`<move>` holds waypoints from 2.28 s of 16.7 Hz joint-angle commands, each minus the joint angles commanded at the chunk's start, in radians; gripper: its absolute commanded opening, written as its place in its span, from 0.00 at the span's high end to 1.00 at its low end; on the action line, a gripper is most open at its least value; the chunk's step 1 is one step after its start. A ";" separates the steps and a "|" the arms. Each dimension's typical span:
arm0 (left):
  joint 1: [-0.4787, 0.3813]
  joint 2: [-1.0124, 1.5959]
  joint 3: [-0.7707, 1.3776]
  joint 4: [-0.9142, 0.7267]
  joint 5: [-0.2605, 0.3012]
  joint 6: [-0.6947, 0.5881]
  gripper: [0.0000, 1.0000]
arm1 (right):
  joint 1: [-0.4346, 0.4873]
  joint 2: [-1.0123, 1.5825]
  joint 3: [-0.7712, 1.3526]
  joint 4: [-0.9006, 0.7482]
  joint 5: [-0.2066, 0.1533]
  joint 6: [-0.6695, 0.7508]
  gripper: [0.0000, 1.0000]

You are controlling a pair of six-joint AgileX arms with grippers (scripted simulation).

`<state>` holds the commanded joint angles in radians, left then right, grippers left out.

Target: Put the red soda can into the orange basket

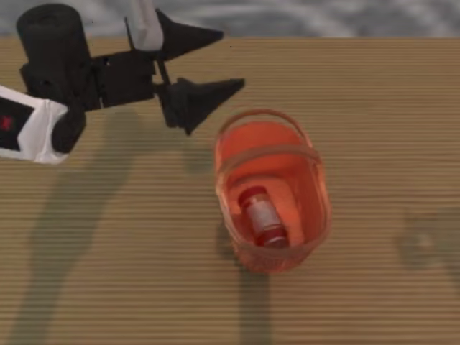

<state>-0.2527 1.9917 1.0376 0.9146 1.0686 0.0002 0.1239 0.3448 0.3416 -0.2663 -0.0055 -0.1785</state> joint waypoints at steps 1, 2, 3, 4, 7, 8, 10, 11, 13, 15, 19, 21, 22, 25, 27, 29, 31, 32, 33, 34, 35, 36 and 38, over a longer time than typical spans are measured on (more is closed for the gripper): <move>0.013 -0.076 -0.041 -0.041 -0.045 -0.007 0.00 | 0.024 0.084 0.082 -0.057 0.001 -0.038 0.00; 0.027 -0.157 -0.086 -0.085 -0.093 -0.014 0.00 | 0.052 0.181 0.177 -0.122 0.001 -0.081 0.00; 0.042 -0.244 -0.135 -0.132 -0.144 -0.021 0.00 | 0.078 0.278 0.271 -0.186 0.002 -0.122 0.00; 0.057 -0.336 -0.186 -0.182 -0.197 -0.027 0.00 | 0.106 0.379 0.370 -0.252 0.003 -0.166 0.00; 0.104 -0.637 -0.356 -0.342 -0.366 -0.042 0.00 | 0.198 0.716 0.699 -0.471 0.003 -0.308 0.00; 0.119 -0.744 -0.415 -0.396 -0.424 -0.045 0.00 | 0.228 0.828 0.806 -0.542 0.003 -0.354 0.00; 0.150 -0.964 -0.532 -0.501 -0.538 -0.050 0.00 | 0.288 1.057 1.026 -0.686 0.003 -0.448 0.00; 0.164 -1.075 -0.589 -0.551 -0.595 -0.051 0.00 | 0.317 1.164 1.128 -0.753 0.003 -0.492 0.00; 0.192 -1.294 -0.696 -0.644 -0.702 -0.050 0.00 | 0.373 1.375 1.330 -0.884 0.003 -0.578 0.00; 0.216 -1.500 -0.793 -0.726 -0.801 -0.044 0.00 | 0.424 1.565 1.513 -1.002 0.004 -0.657 0.00; 0.252 -1.820 -0.946 -0.847 -0.965 -0.023 0.00 | 0.503 1.841 1.795 -1.176 0.006 -0.777 0.00; 0.264 -1.920 -0.998 -0.886 -1.023 -0.012 0.00 | 0.529 1.925 1.887 -1.232 0.009 -0.818 0.00; 0.268 -1.954 -1.017 -0.900 -1.045 -0.007 0.00 | 0.539 1.951 1.918 -1.251 0.009 -0.832 0.00; 0.273 -1.992 -1.038 -0.915 -1.069 0.000 0.00 | 0.549 1.979 1.952 -1.273 0.011 -0.848 0.00; 0.273 -1.992 -1.038 -0.915 -1.069 0.000 0.00 | 0.549 1.979 1.952 -1.273 0.011 -0.848 0.00; 0.273 -1.992 -1.038 -0.915 -1.069 0.000 0.00 | 0.545 1.981 1.953 -1.272 0.010 -0.848 0.00; 0.273 -1.992 -1.038 -0.915 -1.069 0.000 0.00 | 0.548 1.976 1.934 -1.255 0.011 -0.850 0.00; 0.273 -1.992 -1.038 -0.915 -1.069 0.000 0.00 | 0.548 1.972 1.910 -1.237 0.010 -0.849 0.00; 0.273 -1.992 -1.038 -0.915 -1.069 0.000 0.00 | 0.549 1.967 1.881 -1.216 0.010 -0.849 0.00; 0.273 -1.992 -1.038 -0.915 -1.069 0.000 0.00 | 0.549 1.963 1.856 -1.195 0.010 -0.848 0.00; 0.273 -1.992 -1.038 -0.915 -1.069 0.000 0.00 | 0.550 1.960 1.842 -1.182 0.010 -0.848 0.00; 0.273 -1.992 -1.038 -0.915 -1.069 0.000 0.00 | 0.550 1.960 1.838 -1.178 0.010 -0.848 0.00; 0.273 -1.992 -1.038 -0.915 -1.069 0.000 0.00 | 0.550 1.960 1.838 -1.178 0.010 -0.848 0.00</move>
<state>0.0200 0.0000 0.0000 0.0000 0.0000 0.0000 0.6738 2.3045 2.1797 -1.4448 0.0048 -1.0264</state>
